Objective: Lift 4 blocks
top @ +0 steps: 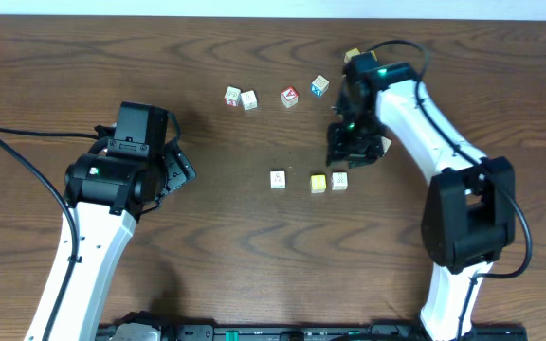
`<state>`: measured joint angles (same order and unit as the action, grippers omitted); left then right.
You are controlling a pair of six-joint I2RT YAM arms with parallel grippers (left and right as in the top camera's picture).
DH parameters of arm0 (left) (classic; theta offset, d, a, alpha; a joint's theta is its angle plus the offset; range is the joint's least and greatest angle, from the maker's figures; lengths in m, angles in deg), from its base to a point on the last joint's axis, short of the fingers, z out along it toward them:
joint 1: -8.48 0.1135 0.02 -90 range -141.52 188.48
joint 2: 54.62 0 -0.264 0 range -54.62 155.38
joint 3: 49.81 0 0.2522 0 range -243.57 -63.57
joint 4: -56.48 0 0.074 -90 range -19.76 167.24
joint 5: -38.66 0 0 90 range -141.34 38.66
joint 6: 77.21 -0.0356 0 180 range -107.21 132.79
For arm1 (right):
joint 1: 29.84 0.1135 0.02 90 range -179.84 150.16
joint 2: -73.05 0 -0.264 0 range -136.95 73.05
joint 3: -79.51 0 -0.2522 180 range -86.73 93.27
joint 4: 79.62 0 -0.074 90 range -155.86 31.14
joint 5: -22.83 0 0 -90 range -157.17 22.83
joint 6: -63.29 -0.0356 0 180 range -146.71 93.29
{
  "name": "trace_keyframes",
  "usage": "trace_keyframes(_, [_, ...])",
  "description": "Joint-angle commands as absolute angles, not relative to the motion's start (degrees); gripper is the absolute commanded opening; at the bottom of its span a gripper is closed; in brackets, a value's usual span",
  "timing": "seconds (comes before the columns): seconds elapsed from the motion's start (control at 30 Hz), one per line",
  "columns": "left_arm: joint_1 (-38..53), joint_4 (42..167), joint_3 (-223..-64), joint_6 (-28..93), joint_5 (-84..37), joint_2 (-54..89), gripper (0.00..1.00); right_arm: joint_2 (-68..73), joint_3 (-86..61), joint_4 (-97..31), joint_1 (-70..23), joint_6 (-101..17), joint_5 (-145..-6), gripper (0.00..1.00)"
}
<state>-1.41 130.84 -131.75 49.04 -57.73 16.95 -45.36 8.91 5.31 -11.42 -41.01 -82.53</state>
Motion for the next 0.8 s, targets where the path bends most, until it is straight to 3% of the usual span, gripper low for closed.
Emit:
trace_keyframes(0.0, [-1.2, 131.1, -132.4, 49.7, -58.5, 17.1, 0.87, -45.4, 9.5, 3.9, -4.8, -40.6, -78.3, 0.39])
trace_keyframes(0.17, [-1.2, 131.1, -132.4, 49.7, -58.5, 17.1, 0.87, -45.4, 9.5, 1.6, 1.3, -47.6, -71.1, 0.19])
trace_keyframes(0.43, [-1.2, 131.1, -132.4, 49.8, -58.5, 17.1, 0.87, -45.4, 4.0, -4.9, 6.7, -55.5, -68.4, 0.08])
trace_keyframes(0.77, [-1.2, 131.1, -132.4, 49.8, -58.5, 17.1, 0.87, -45.4, -2.9, -12.4, 7.0, -56.5, -66.5, 0.03])
